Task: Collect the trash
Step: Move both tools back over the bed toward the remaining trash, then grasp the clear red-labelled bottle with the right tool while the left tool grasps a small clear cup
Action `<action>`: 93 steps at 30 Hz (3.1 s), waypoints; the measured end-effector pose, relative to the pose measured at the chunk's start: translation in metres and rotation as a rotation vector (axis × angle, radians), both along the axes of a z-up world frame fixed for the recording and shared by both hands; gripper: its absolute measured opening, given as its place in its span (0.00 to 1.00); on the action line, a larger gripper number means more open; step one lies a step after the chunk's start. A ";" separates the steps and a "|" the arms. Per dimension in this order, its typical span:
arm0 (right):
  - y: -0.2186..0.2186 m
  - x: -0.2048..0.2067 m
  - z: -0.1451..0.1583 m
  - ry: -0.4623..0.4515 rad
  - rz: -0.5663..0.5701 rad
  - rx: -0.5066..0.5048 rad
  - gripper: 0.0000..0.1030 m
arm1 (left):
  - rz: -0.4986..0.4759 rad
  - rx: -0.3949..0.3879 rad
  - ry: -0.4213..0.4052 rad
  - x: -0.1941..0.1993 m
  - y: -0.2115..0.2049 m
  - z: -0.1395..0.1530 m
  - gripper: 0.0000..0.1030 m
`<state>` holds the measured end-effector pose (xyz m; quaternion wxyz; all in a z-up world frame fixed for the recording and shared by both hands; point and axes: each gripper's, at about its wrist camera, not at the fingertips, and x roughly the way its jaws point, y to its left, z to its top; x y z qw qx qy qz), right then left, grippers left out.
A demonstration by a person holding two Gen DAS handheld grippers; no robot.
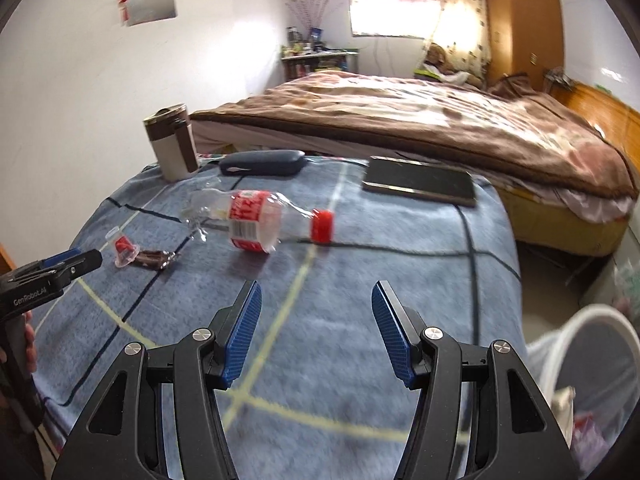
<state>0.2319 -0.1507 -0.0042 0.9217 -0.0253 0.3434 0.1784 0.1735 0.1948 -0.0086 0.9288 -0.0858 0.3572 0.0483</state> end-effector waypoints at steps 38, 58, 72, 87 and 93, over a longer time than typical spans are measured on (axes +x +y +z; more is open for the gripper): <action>0.060 0.039 0.010 0.047 0.401 -0.053 0.58 | 0.012 -0.052 0.067 0.029 0.039 -0.030 0.65; 0.064 0.046 -0.020 0.209 0.511 -0.053 0.61 | 0.009 -0.065 0.073 0.034 0.040 -0.033 0.65; 0.084 0.080 -0.017 0.242 0.120 0.120 0.63 | 0.027 -0.066 0.062 0.042 0.046 -0.032 0.66; 0.090 0.083 -0.031 0.213 0.052 -0.004 0.62 | 0.048 -0.079 0.051 0.054 0.051 -0.036 0.63; 0.089 0.079 -0.030 0.195 0.049 0.002 0.61 | 0.030 -0.077 0.048 0.055 0.048 -0.035 0.32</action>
